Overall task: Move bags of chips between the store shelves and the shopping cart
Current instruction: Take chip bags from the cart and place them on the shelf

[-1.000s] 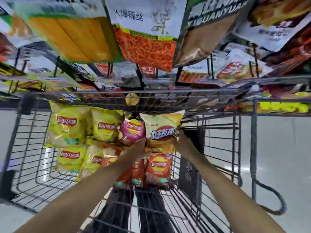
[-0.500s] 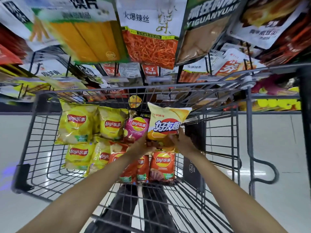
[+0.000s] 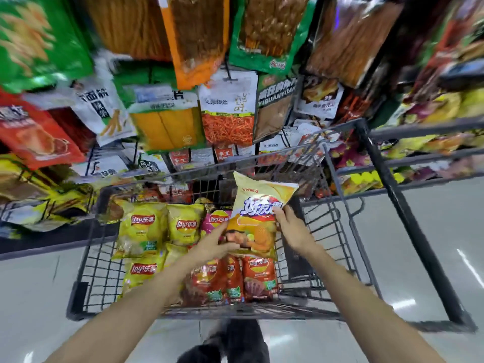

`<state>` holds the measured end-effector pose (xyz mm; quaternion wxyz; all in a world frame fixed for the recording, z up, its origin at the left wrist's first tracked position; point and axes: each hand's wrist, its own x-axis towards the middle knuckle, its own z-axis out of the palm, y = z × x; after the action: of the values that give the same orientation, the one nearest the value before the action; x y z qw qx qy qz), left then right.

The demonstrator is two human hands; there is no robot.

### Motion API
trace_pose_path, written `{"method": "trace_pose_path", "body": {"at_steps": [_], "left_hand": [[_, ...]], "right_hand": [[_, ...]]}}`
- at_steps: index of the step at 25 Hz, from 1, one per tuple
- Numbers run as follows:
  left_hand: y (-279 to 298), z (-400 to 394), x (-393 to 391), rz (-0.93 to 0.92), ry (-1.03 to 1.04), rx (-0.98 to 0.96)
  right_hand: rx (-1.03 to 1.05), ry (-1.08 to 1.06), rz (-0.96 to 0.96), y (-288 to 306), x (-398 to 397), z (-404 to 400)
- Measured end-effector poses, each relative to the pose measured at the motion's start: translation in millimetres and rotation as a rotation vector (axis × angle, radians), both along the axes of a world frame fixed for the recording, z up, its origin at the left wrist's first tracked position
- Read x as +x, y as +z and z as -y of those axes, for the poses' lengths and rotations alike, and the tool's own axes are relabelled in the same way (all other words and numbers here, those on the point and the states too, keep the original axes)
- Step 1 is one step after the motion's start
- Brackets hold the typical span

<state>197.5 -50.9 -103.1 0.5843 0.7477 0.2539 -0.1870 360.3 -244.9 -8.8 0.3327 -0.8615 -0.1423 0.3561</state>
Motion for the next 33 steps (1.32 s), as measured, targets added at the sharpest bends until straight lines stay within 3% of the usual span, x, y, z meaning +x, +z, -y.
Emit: {"method": "trace_pose_path", "body": {"at_steps": [5, 8, 12, 20, 26, 33], "left_hand": [[33, -7, 0, 0.186, -0.182, 0.029], [93, 22, 11, 0.323, -0.254, 0.053], [170, 89, 33, 0.429, -0.379, 0.011], [262, 274, 130, 0.623, -0.63, 0.079], [256, 451, 191, 0.75, -0.768, -0.005], [245, 607, 237, 0.676, -0.869, -0.009]], "right_hand": [[0.134, -0.133, 0.164, 68, -33, 27], [0.208, -0.249, 0.267, 105, -45, 61], [0.326, -0.378, 0.373, 142, -45, 130], [0.431, -0.686, 0.531, 185, 8, 337], [0.44, -0.787, 0.617, 216, 9, 511], [0.431, -0.875, 0.619, 211, 25, 650]]}}
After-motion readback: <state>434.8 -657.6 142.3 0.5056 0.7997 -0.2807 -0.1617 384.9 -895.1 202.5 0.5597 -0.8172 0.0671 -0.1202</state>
